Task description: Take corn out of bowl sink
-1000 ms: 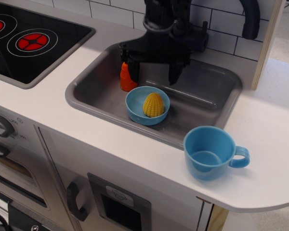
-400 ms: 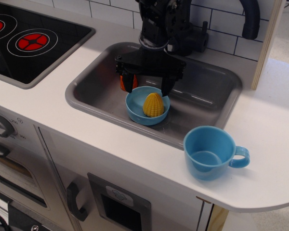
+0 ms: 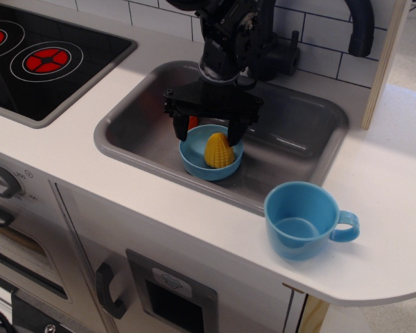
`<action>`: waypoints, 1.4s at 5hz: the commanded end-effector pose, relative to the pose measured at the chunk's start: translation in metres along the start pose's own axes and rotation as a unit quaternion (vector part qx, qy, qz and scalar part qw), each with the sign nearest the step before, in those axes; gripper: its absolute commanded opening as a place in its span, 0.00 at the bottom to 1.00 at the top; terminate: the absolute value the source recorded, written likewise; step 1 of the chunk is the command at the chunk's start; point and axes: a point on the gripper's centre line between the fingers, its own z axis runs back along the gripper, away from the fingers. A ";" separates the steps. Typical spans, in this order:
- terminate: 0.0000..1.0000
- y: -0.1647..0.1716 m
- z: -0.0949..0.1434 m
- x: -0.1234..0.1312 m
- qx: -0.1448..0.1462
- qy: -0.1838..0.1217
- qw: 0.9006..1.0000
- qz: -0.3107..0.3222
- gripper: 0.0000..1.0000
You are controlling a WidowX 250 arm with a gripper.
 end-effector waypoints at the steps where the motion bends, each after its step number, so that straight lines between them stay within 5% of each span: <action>1: 0.00 -0.002 0.002 0.002 0.003 -0.019 1.000 0.002 1.00; 4: 0.00 -0.009 -0.002 0.003 0.001 -0.022 1.000 0.020 1.00; 5: 0.00 -0.010 -0.002 0.004 0.008 -0.028 0.999 0.024 0.00; 7: 0.00 -0.010 0.033 0.014 0.002 -0.074 0.995 0.068 0.00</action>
